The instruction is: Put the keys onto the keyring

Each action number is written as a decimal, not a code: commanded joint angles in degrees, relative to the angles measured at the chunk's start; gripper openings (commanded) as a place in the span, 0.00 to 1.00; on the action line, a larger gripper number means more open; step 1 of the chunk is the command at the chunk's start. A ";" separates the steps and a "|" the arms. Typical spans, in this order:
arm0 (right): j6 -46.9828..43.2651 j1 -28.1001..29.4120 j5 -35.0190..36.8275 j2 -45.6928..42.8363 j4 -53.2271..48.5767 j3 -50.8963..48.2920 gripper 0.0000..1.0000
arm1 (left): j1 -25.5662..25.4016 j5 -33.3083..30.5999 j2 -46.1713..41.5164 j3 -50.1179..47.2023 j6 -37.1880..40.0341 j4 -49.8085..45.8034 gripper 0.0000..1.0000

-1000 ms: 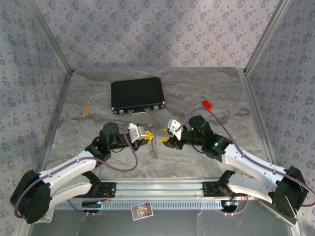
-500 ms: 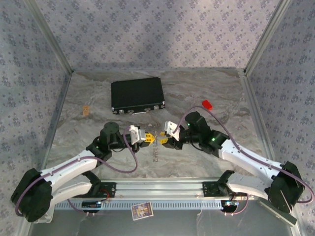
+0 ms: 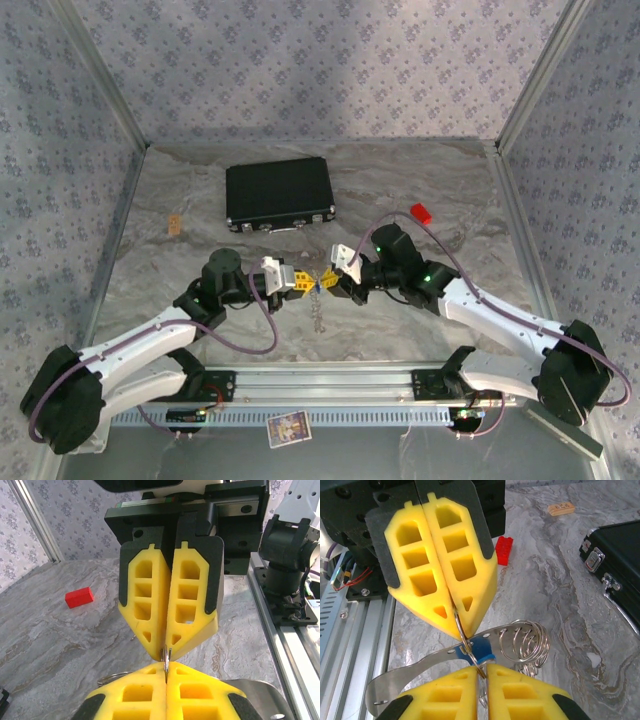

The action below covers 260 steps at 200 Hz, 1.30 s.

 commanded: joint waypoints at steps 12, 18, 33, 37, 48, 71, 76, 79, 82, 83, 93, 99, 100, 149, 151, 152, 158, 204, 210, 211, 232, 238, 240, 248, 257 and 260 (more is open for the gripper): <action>0.14 -0.26 -3.29 0.41 -0.90 2.22 0.15 | -0.47 2.51 -0.88 2.96 1.24 1.39 0.00; 0.05 -0.31 -3.50 0.52 -1.03 2.29 0.15 | -0.40 2.57 -0.83 2.97 1.24 1.36 0.00; -0.23 -0.20 -3.63 0.70 -1.53 2.48 0.13 | -0.45 2.59 -0.89 3.06 1.32 1.18 0.00; -0.34 -0.19 -3.72 0.79 -1.70 2.53 0.12 | -0.42 2.53 -0.92 3.13 1.32 1.18 0.00; -0.46 -0.26 -3.73 0.88 -1.98 2.58 0.10 | -0.45 2.68 -0.91 3.14 1.38 1.08 0.00; -0.58 -0.26 -3.73 1.13 -2.25 2.55 0.04 | -0.47 2.83 -1.08 3.31 0.92 1.60 0.00; -0.55 -0.22 -3.72 1.27 -2.17 2.49 0.03 | -0.55 2.89 -1.09 3.32 0.65 2.16 0.00; -0.52 -0.18 -3.72 1.38 -2.13 2.52 0.03 | -0.49 2.93 -1.05 3.32 0.44 2.55 0.00; -0.48 -0.17 -3.79 1.48 -2.09 2.51 0.03 | -0.53 2.96 -0.98 3.35 0.16 2.80 0.00; -0.43 -0.17 -3.80 1.53 -2.04 2.50 0.03 | -0.50 2.96 -0.95 3.38 0.08 2.89 0.00; -0.15 0.05 -4.18 2.17 -1.68 2.59 0.03 | -0.72 3.14 -0.84 3.49 -0.54 3.82 0.00; 0.16 0.17 -4.41 2.56 -1.37 2.72 0.03 | -0.80 3.25 -0.76 3.58 -0.76 4.22 0.00; 0.19 0.17 -4.42 2.64 -1.29 2.68 0.03 | -0.81 3.28 -0.71 3.58 -0.77 4.26 0.00; 3.12 0.53 0.01 -1.72 6.65 -1.50 0.33 | -1.61 -2.08 -1.43 1.16 0.35 6.73 0.00; 2.95 0.53 0.20 -2.03 6.78 -1.73 0.34 | -1.61 -2.19 -1.58 1.00 0.36 6.71 0.00; 2.86 0.53 0.21 -2.20 6.88 -1.82 0.35 | -1.61 -2.25 -1.56 0.97 0.36 6.73 0.00; 2.30 0.51 0.76 -2.95 7.01 -2.29 0.38 | -1.61 -2.44 -1.69 0.75 0.28 6.68 0.00; 0.63 0.70 2.66 -6.41 9.71 -4.79 0.39 | -1.57 -1.75 -0.27 0.68 -1.58 5.91 0.00; 0.59 0.71 2.33 -6.87 10.75 -5.20 0.39 | -1.61 -1.62 -0.14 0.68 -1.87 6.31 0.00; 0.59 0.71 2.25 -6.95 10.84 -5.23 0.39 | -1.61 -1.57 -0.09 0.68 -1.85 6.40 0.00; 0.61 0.77 0.20 -7.22 12.42 -5.69 0.40 | -1.61 -0.85 0.19 0.77 -2.36 6.78 0.00; 0.71 0.85 -0.30 -6.93 12.42 -5.49 0.39 | -1.61 -0.71 0.35 0.85 -2.45 6.88 0.00; 0.75 0.86 -0.43 -6.76 12.42 -5.38 0.40 | -1.61 -0.66 0.38 0.86 -2.45 6.92 0.00; 0.92 1.04 -0.63 -6.37 12.42 -5.21 0.39 | -1.61 -0.48 0.42 0.93 -2.63 6.94 0.00; 1.02 1.40 -0.39 -5.99 12.59 -5.08 0.39 | -1.61 -0.22 0.49 0.95 -2.75 7.11 0.00; 0.98 1.53 -0.26 -5.93 12.67 -5.08 0.39 | -1.61 -0.23 0.55 0.95 -2.85 7.19 0.00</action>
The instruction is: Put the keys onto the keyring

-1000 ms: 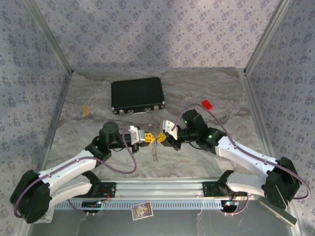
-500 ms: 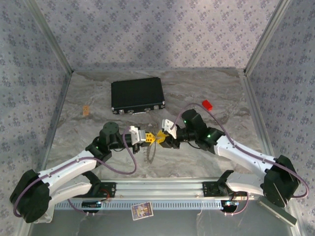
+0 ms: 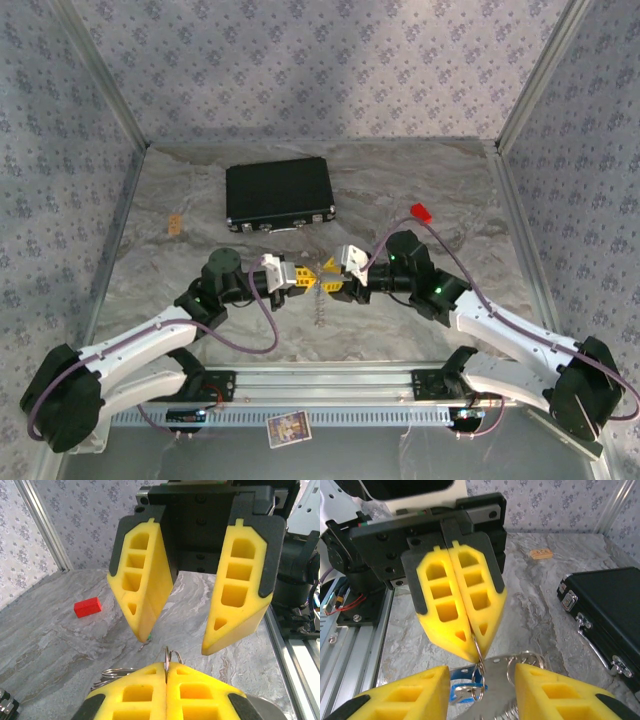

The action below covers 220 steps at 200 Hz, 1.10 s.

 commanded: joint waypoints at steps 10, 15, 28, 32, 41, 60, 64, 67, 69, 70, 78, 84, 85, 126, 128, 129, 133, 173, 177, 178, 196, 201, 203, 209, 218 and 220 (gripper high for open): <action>-0.42 1.13 -0.58 0.62 2.86 -0.12 0.39 | -0.45 2.15 0.06 0.16 -1.12 4.76 0.00; -0.29 1.26 -0.44 0.69 3.11 -0.27 0.39 | -0.45 2.23 0.11 0.16 -1.17 4.74 0.00; -0.06 1.32 -0.29 0.89 3.65 -0.30 0.38 | -0.45 2.34 0.00 0.16 -1.23 4.82 0.00; -0.06 1.36 -0.29 0.97 3.74 -0.24 0.37 | -0.45 2.40 -0.01 0.12 -1.32 4.90 0.00; -0.05 1.45 -0.34 1.15 3.75 -0.23 0.36 | -0.45 2.42 0.00 0.16 -1.34 5.04 0.00; 0.00 1.54 0.36 1.50 3.75 -0.35 0.34 | -0.44 2.60 -0.11 0.15 -1.49 5.44 0.00; 0.02 1.46 0.59 1.59 3.83 -0.38 0.33 | -0.45 2.70 -0.11 0.16 -1.60 5.51 0.00; 0.09 1.47 0.82 1.59 3.89 -0.38 0.33 | -0.45 2.76 -0.11 0.24 -1.60 5.52 0.00; 0.12 1.46 1.01 1.59 3.92 -0.45 0.32 | -0.45 2.86 -0.11 0.24 -1.60 5.52 0.00; 0.16 1.41 1.08 1.59 3.97 -0.46 0.32 | -0.45 2.86 -0.11 0.25 -1.57 5.52 0.00; 0.32 1.39 1.61 1.53 4.10 -0.70 0.31 | -0.49 3.04 -0.11 0.26 -1.63 5.52 0.00; 0.38 1.41 1.85 1.43 4.23 -0.74 0.30 | -0.45 3.12 -0.09 0.29 -1.59 5.53 0.00; 0.42 1.39 1.90 1.38 4.26 -0.74 0.30 | -0.45 3.17 -0.10 0.23 -1.57 5.52 0.00; 1.03 0.93 1.57 0.50 4.11 -1.74 0.30 | -0.45 3.39 -0.07 0.15 -1.49 5.52 0.00; 1.00 0.93 1.52 0.46 4.11 -1.76 0.30 | -0.45 3.39 -0.03 0.16 -1.48 5.48 0.00; 0.99 0.88 1.47 0.46 4.11 -1.77 0.30 | -0.45 3.43 -0.07 0.16 -1.47 5.50 0.00; 0.98 0.85 1.37 0.37 4.06 -1.79 0.30 | -0.48 3.40 -0.11 0.13 -1.53 5.56 0.00; 1.77 0.95 0.66 0.72 4.10 -1.68 0.22 | -0.46 3.70 0.02 0.32 -1.49 5.35 0.00; 1.78 0.96 0.55 0.76 4.25 -1.67 0.21 | -0.45 3.76 0.09 0.33 -1.52 5.34 0.00; 1.78 1.03 0.59 0.74 4.27 -1.69 0.21 | -0.45 3.79 0.08 0.33 -1.53 5.34 0.00; 1.78 1.18 0.46 0.97 4.87 -1.53 0.18 | -0.45 4.18 0.32 0.42 -1.72 5.54 0.00; 1.86 1.13 0.40 1.03 5.12 -1.53 0.17 | -0.47 4.31 0.43 0.47 -1.78 5.59 0.00; 1.86 1.15 0.38 1.06 5.41 -1.53 0.17 | -0.50 4.39 0.49 0.50 -1.75 5.60 0.00; 2.01 1.23 0.22 1.08 5.80 -1.62 0.15 | -0.45 4.44 0.60 0.54 -1.88 5.62 0.00; 2.21 1.27 -0.10 1.15 6.44 -1.58 0.14 | -0.46 4.53 0.73 0.62 -1.98 5.61 0.00; 2.28 1.32 -0.19 1.15 6.58 -1.67 0.13 | -0.45 4.53 0.71 0.67 -1.96 5.61 0.00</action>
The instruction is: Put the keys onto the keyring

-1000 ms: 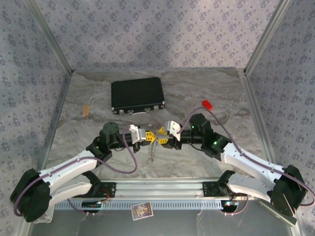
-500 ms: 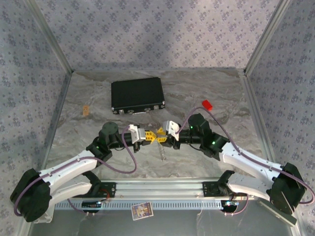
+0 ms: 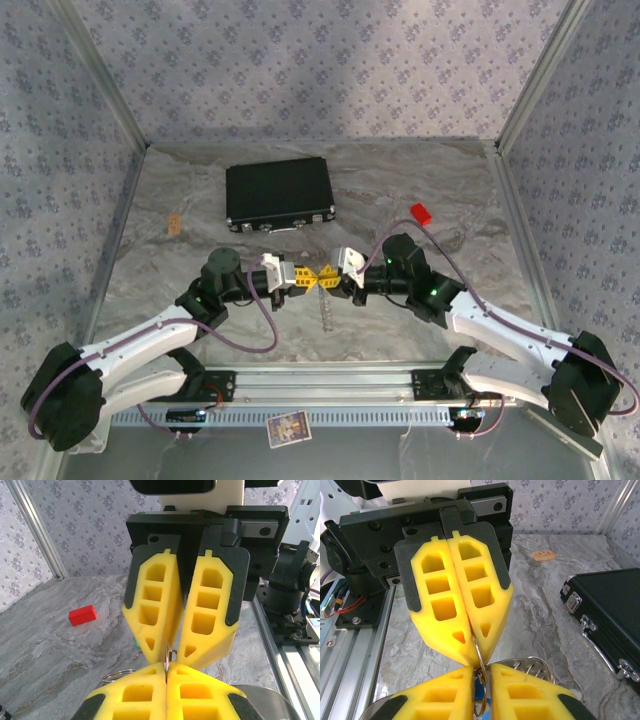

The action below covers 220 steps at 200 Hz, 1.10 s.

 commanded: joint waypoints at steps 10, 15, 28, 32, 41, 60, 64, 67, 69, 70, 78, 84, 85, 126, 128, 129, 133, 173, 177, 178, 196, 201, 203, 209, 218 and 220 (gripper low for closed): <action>1.10 0.21 -1.33 -0.11 3.34 -0.15 0.09 | -0.45 3.05 0.50 0.69 -0.83 3.52 0.00; 1.02 0.27 -1.29 -0.11 3.43 -0.18 0.06 | -0.50 3.06 0.48 0.69 -0.87 3.42 0.00; 0.76 0.33 -0.87 -0.27 3.16 0.00 0.00 | -0.45 2.65 0.42 0.94 -0.70 2.28 0.00; 0.61 0.33 -0.61 -0.43 2.83 0.06 0.00 | -0.45 2.14 0.38 1.14 -0.44 1.33 0.00; 0.01 0.41 -0.13 -0.71 1.69 0.37 0.00 | -0.45 0.65 -0.08 1.78 0.48 -1.84 0.06; -2.18 0.63 0.63 -0.98 -3.24 1.84 0.00 | -0.45 -1.95 -0.98 3.59 3.55 -10.01 0.14; -2.75 0.77 0.84 -0.97 -4.31 2.33 0.00 | -0.45 -2.46 -1.09 3.86 4.03 -11.27 0.15; -3.17 0.85 0.85 -0.91 -5.23 2.62 0.00 | -0.45 -2.73 -1.27 3.98 4.31 -12.06 0.16; -3.44 0.85 0.92 -0.84 -5.78 2.90 0.00 | -0.45 -2.91 -1.36 4.13 4.43 -12.56 0.16; -3.59 0.84 0.98 -0.83 -6.05 2.98 0.00 | -0.50 -3.04 -1.33 4.16 4.55 -12.83 0.17; -4.60 1.07 1.27 -0.49 -8.05 4.02 0.00 | -0.46 -3.58 -1.54 4.76 5.41 -14.80 0.18; -5.43 1.22 1.62 -0.17 -9.98 4.83 0.00 | -0.46 -3.82 -1.55 5.31 6.04 -16.56 0.18; -5.55 1.29 1.63 -0.14 -10.30 4.91 0.00 | -0.50 -3.89 -1.56 5.42 6.19 -16.81 0.18; -10.11 2.80 3.07 2.71 -19.74 10.79 0.00 | -0.50 -5.21 -0.08 9.62 10.11 -25.75 0.17; -10.32 2.94 3.19 2.83 -20.00 10.99 0.00 | -0.44 -5.11 0.06 9.77 10.18 -25.78 0.17; -10.41 2.98 3.21 2.90 -20.19 11.11 0.00 | -0.49 -5.06 0.09 9.80 10.15 -25.77 0.17; -10.72 3.22 3.60 3.20 -20.78 11.58 0.00 | -0.46 -4.90 0.16 9.95 10.20 -25.84 0.17; -13.62 5.16 6.10 5.88 -26.49 16.29 0.00 | -0.51 -3.48 0.41 10.59 10.23 -25.71 0.00; -13.39 5.07 6.01 5.65 -26.05 16.14 0.00 | -0.51 -3.39 0.36 10.61 10.33 -25.67 0.00; -13.35 5.10 5.98 5.63 -25.94 16.06 0.00 | -0.48 -3.37 0.37 10.61 10.36 -25.67 0.00; -10.94 3.75 4.62 3.62 -21.38 13.61 0.25 | -0.49 -2.82 -0.17 10.12 9.59 -24.59 0.00; -10.08 3.22 3.89 2.91 -19.76 12.49 0.29 | -0.52 -2.61 -0.44 9.76 9.20 -23.90 0.00; -9.69 2.92 3.57 2.57 -19.06 12.05 0.29 | -0.47 -2.52 -0.49 9.57 8.94 -23.56 0.00; -8.46 2.21 2.57 1.70 -17.16 10.63 0.31 | -0.47 -2.34 -0.72 9.06 8.21 -22.34 0.00; -6.52 0.92 1.12 0.62 -14.26 8.53 0.32 | -0.48 -2.08 -1.00 8.09 6.98 -20.31 0.00; -6.10 0.74 0.88 0.42 -13.66 8.12 0.32 | -0.53 -2.02 -1.05 7.85 6.72 -19.78 0.00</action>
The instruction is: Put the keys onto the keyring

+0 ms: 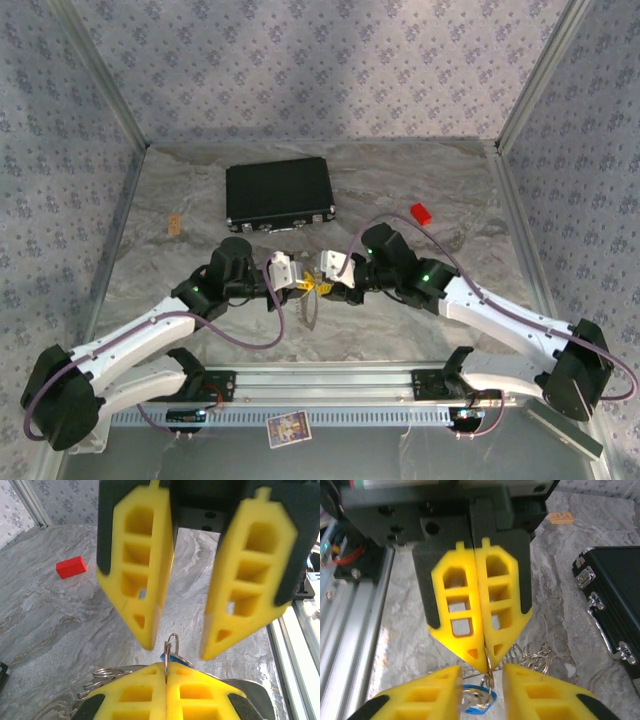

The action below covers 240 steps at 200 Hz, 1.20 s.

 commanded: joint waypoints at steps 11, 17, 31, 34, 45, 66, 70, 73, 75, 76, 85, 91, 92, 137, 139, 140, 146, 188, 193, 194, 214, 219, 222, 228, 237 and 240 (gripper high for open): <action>5.73 -3.15 -5.50 -4.46 9.01 -5.64 0.33 | -0.01 1.66 -1.28 -1.89 -3.63 8.04 0.00; 6.65 -3.37 -5.61 -4.74 9.84 -6.35 0.33 | 0.02 1.76 -1.37 -2.37 -4.18 9.16 0.00; 7.90 -3.36 -5.50 -5.12 10.54 -7.54 0.33 | 0.02 1.76 -1.49 -3.40 -5.19 11.12 0.00; 8.14 -3.36 -5.45 -5.17 10.58 -7.66 0.33 | -0.04 1.84 -1.58 -3.58 -5.42 11.49 0.00; 8.73 -3.38 -5.15 -5.19 10.76 -8.19 0.33 | -0.01 1.93 -1.59 -4.20 -5.99 12.80 0.00; 9.48 -3.27 -4.53 -5.11 11.27 -8.92 0.30 | -0.05 2.03 -1.80 -4.85 -6.27 13.80 0.00; 9.56 -3.20 -4.51 -5.12 11.28 -8.93 0.30 | 0.02 1.90 -1.76 -4.88 -6.36 13.74 0.00; 9.59 -3.19 -4.42 -5.12 11.29 -8.86 0.29 | 0.03 1.95 -1.77 -4.95 -6.33 13.73 0.00; 9.58 -3.25 -4.37 -5.08 11.22 -8.88 0.29 | 0.03 1.98 -1.84 -4.96 -6.32 13.79 0.00; 9.62 -3.21 -4.35 -5.06 11.17 -8.87 0.29 | 0.03 1.96 -1.86 -4.96 -6.35 13.80 0.00; 9.62 -3.14 -4.07 -4.94 11.18 -8.79 0.28 | 0.01 1.93 -1.96 -5.09 -6.36 13.84 0.00; 9.65 -3.09 -3.73 -4.82 11.05 -8.78 0.27 | 0.00 1.93 -2.01 -5.13 -6.46 13.95 0.00; 9.61 -3.09 -3.72 -4.80 11.08 -8.73 0.27 | 0.01 1.93 -2.04 -5.13 -6.47 14.02 0.00; 9.64 -3.01 -2.83 -3.47 10.76 -8.06 0.23 | 0.02 2.02 -2.13 -5.21 -6.46 14.12 0.00; 9.66 -3.07 -2.90 -3.46 10.76 -8.00 0.22 | 0.00 2.04 -2.08 -5.22 -6.47 14.11 0.00; 9.61 -3.04 -2.86 -3.46 10.76 -7.99 0.22 | 0.01 2.03 -2.07 -5.22 -6.47 14.14 0.00; 9.66 -3.00 -2.97 -3.37 10.79 -7.99 0.20 | 0.00 2.10 -2.21 -5.30 -6.45 14.10 0.00; 9.65 -3.11 -3.86 -3.72 11.23 -7.98 0.08 | -0.04 2.16 -2.26 -5.32 -6.29 14.21 0.00; 9.53 -3.11 -3.95 -3.72 11.20 -7.98 0.06 | -0.01 2.30 -2.31 -5.32 -6.25 14.23 0.00; 9.51 -3.10 -3.96 -3.72 11.20 -7.98 0.05 | 0.01 2.29 -2.32 -5.32 -6.23 14.20 0.00; 9.42 -3.21 -3.63 -3.55 10.83 -7.92 0.00 | -0.05 2.65 -2.49 -5.31 -6.20 14.41 0.00; 9.36 -3.21 -3.48 -3.38 10.70 -7.91 0.00 | -0.04 2.89 -2.50 -5.37 -6.27 14.57 0.00; 9.38 -3.18 -3.24 -3.30 10.61 -7.97 0.00 | -0.04 2.96 -2.58 -5.32 -6.27 14.70 0.00; 9.24 -3.29 -2.84 -2.99 10.46 -7.97 0.00 | -0.06 3.28 -2.64 -5.31 -6.34 14.97 0.00; 9.10 -3.28 -2.56 -2.36 9.89 -7.64 0.00 | -0.06 3.78 -2.77 -5.31 -6.53 15.45 0.00; 9.07 -3.29 -2.53 -2.03 9.64 -7.68 0.00 | -0.06 4.04 -2.78 -5.33 -6.55 15.64 0.00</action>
